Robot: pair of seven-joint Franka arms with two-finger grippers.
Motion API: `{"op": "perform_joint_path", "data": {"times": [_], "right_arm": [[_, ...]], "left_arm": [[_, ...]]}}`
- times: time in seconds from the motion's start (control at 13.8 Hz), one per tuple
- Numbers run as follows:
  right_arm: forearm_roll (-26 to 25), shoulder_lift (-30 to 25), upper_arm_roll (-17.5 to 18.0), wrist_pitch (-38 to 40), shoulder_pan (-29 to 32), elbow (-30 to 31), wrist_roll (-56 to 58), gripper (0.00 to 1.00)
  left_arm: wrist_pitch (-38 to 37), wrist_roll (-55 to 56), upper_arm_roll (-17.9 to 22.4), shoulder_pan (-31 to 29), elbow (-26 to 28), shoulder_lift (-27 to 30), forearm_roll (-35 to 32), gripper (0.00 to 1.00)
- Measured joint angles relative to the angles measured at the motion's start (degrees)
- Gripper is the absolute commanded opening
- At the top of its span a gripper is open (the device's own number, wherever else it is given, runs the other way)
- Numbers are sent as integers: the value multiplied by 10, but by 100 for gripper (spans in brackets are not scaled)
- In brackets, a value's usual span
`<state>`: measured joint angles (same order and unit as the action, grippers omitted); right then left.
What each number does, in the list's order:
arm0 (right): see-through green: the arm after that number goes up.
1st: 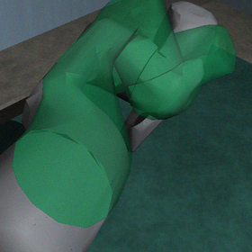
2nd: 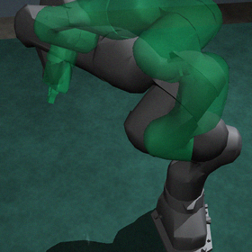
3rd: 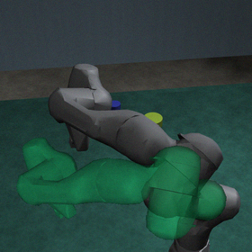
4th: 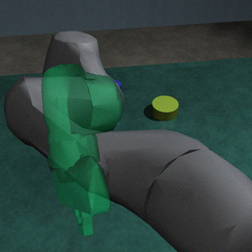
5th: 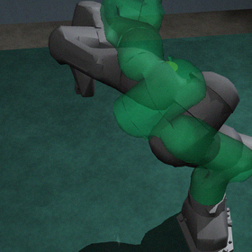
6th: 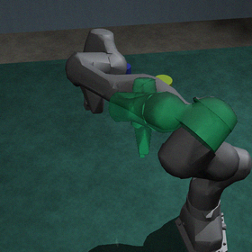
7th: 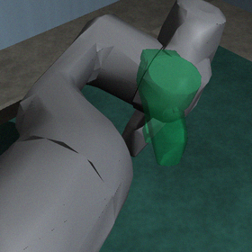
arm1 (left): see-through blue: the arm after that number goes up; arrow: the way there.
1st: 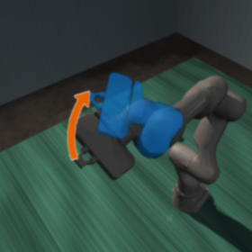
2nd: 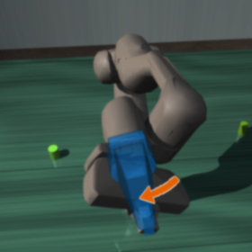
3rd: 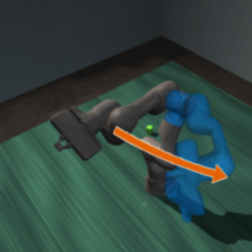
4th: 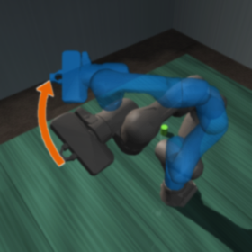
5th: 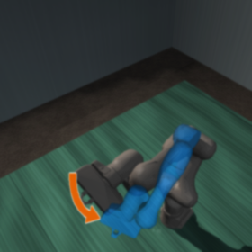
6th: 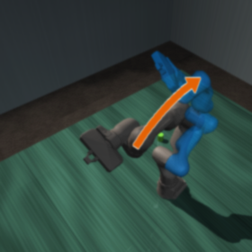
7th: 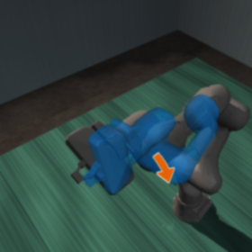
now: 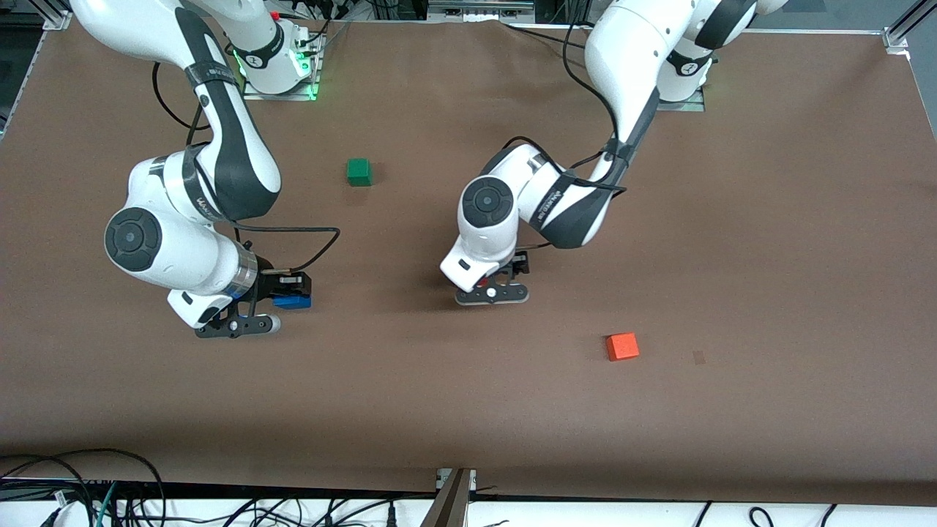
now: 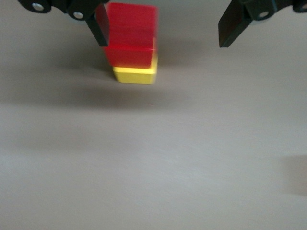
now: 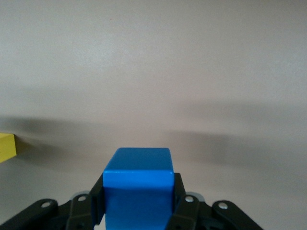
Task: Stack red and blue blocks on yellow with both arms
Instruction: 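Open the left gripper and withdraw while the right gripper carries blue over red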
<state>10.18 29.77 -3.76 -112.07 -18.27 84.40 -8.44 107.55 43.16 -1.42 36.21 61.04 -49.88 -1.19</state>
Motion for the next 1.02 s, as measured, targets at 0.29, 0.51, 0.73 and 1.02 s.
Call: {"op": "perform_joint_path", "data": {"times": [0.29, 0.51, 0.73, 1.02], "right_arm": [[1, 2, 3, -2, -72, -14, -116, 28], [0, 16, 5, -26, -146, -27, -218, 28], [-17, 62, 4, -40, -219, -79, -319, 28], [-75, 132, 2, -47, -278, -149, -387, 29]], "left_arm": [[-72, -70, -1, -93, -32, 33, 1, 100], [-120, -177, 1, -168, -36, 79, 1, 100], [-160, -247, 0, -245, -37, 121, 1, 100], [-194, -343, 0, -339, -39, 186, 2, 100]]}}
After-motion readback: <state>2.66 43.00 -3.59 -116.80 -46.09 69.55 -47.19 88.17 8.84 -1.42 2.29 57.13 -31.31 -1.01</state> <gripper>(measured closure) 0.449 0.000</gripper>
